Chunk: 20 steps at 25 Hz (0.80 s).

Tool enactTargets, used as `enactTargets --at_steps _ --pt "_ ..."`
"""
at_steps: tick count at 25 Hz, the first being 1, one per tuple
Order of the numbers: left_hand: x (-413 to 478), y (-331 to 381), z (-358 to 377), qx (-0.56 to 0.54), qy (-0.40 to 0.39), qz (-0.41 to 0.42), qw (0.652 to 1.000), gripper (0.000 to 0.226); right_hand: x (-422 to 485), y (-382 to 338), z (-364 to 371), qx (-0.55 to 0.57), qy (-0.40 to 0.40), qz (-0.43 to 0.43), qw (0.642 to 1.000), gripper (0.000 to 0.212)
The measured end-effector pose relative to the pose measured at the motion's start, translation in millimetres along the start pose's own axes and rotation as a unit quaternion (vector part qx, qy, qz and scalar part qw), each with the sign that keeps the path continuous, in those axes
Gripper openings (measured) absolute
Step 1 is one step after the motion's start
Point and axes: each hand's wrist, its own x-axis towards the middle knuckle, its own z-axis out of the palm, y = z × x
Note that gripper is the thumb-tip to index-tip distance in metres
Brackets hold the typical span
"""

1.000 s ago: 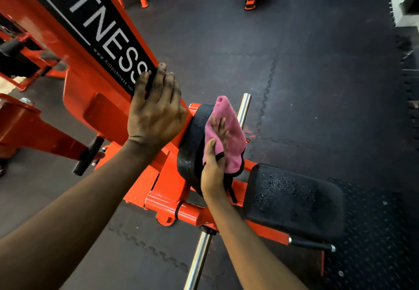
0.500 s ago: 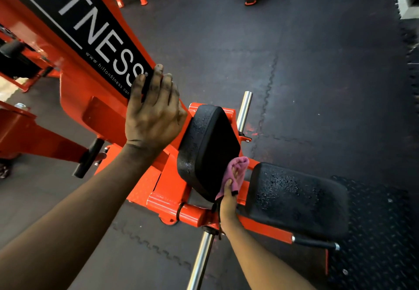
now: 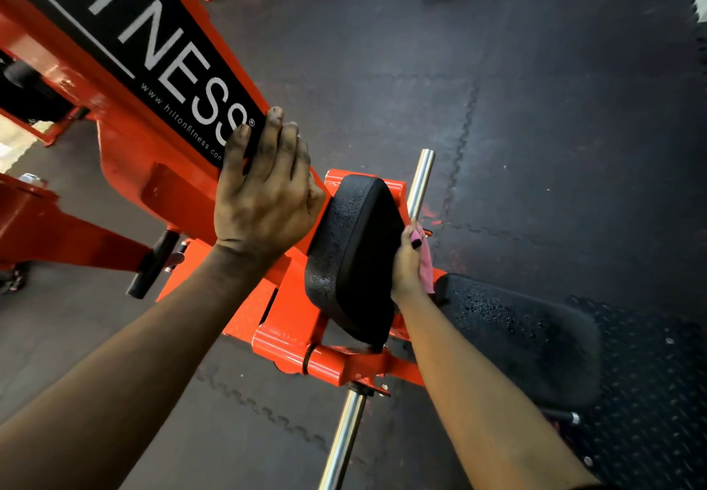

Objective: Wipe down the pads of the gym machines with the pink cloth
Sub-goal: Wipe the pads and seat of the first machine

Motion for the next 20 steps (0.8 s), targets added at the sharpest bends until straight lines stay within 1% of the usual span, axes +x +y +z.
enactTargets --at_steps 2,5,6,8,9,10,12,14,15,17,18,19,20 --pt "1.1 0.4 0.6 -0.002 -0.001 0.002 1.0 0.04 -29.2 -16.5 11.9 0.02 0.018 -0.066 0.997 0.077" --pt "1.2 -0.2 -0.8 -0.008 -0.01 0.0 1.0 0.041 -89.2 -66.5 35.3 0.041 0.044 -0.149 0.987 0.087" --pt "1.1 -0.2 -1.5 -0.004 -0.015 0.001 1.0 0.042 -109.9 -81.2 39.8 0.027 0.038 -0.184 0.982 0.092" --pt "1.4 -0.6 -2.8 -0.007 -0.029 0.003 1.0 0.044 -148.8 -92.1 44.9 -0.001 0.023 -0.212 0.977 0.103" --pt "1.5 -1.4 -3.0 -0.011 -0.037 0.003 0.999 0.045 -165.4 -88.3 44.8 0.003 0.015 -0.235 0.972 0.1" --pt "1.7 -2.5 -2.9 -0.015 -0.043 0.002 0.999 0.046 -177.4 -78.5 42.8 0.013 -0.005 -0.267 0.964 0.09" --pt "1.9 -2.5 -3.2 -0.016 -0.05 -0.002 0.999 0.046 -196.1 -57.2 31.2 0.006 -0.046 -0.302 0.952 0.073" --pt "1.9 -1.6 -2.8 -0.008 -0.046 -0.004 0.999 0.045 -194.8 -31.3 16.8 0.017 -0.078 -0.279 0.957 0.067" --pt "2.0 -1.3 -2.5 -0.004 -0.042 -0.003 0.999 0.045 -189.3 -16.6 9.7 0.028 -0.073 -0.242 0.967 0.068" --pt "1.9 -1.1 -2.4 -0.006 -0.04 -0.002 0.999 0.044 -178.4 10.2 -3.0 0.019 -0.032 -0.161 0.986 0.075" --pt "1.9 -1.2 -2.3 -0.008 -0.038 -0.003 0.999 0.044 -175.0 19.6 -10.4 -0.002 -0.012 -0.133 0.991 0.075" --pt "2.1 -1.2 -2.2 -0.007 -0.036 -0.003 0.999 0.044 -166.5 34.8 -17.6 -0.007 0.0 -0.106 0.994 0.068" --pt "2.0 -1.2 -2.3 -0.005 -0.036 -0.002 0.999 0.044 -159.1 45.8 -24.5 -0.001 0.003 -0.062 0.998 0.058"
